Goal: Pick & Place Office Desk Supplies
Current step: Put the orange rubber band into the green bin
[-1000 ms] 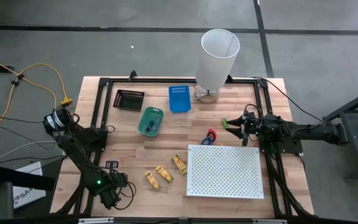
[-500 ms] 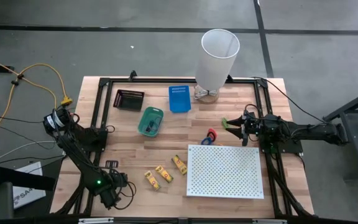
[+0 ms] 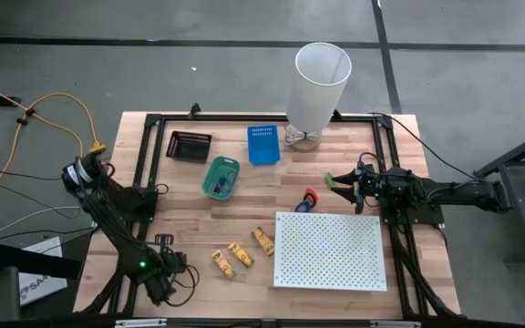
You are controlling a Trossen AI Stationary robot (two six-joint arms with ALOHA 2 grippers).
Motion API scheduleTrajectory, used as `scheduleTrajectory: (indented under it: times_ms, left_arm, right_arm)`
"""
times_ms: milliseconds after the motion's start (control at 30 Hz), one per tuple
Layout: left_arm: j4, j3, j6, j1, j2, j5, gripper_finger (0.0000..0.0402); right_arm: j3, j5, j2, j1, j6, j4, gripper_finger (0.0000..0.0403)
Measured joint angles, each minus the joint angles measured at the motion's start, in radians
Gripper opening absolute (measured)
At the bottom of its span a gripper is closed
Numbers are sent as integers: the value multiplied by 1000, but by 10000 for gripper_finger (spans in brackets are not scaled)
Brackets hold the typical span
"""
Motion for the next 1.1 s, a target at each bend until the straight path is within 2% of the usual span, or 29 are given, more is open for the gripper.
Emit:
scheduleTrajectory:
  times_ms: [200,700,1100]
  left_arm:
    - [-28,1,15,16,-43,-20,0]
    - [-124,2,210,125,-143,-140,0]
    - [-198,2,376,228,-222,-337,0]
  right_arm:
    - [0,0,0,0,0,0,188]
    - [0,0,0,0,0,0,188]
    - [0,0,0,0,0,0,188]
